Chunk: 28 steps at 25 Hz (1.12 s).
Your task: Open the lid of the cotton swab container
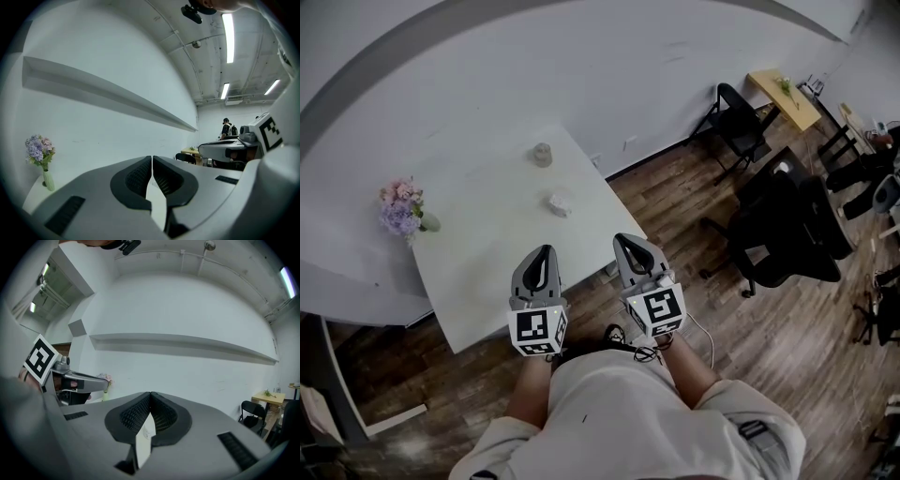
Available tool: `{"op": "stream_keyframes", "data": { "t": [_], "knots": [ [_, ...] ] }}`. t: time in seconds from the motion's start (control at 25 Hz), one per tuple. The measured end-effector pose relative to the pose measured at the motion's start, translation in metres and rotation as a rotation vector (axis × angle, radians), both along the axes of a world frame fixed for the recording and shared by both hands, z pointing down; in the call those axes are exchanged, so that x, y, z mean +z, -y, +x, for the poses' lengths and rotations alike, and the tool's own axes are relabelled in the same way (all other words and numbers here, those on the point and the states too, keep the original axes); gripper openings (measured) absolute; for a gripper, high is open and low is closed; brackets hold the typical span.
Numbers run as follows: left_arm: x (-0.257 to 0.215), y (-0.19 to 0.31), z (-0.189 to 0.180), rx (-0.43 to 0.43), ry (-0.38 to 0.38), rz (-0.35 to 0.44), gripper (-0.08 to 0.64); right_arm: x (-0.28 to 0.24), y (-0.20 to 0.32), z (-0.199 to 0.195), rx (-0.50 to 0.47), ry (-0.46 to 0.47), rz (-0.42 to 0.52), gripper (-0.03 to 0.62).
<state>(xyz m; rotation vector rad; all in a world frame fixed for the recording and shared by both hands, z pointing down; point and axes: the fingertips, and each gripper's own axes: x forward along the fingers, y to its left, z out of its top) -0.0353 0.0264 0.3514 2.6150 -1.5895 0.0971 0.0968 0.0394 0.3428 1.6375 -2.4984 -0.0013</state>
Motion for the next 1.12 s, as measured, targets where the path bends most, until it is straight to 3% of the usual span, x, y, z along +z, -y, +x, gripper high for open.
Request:
{"op": "stream_keyframes", "data": {
  "t": [1.12],
  "knots": [
    [0.008,-0.009,-0.014,-0.007,0.007,-0.014,0.023,0.006,-0.007,-0.008,-0.014,-0.002,-0.019,-0.003]
  ]
}}
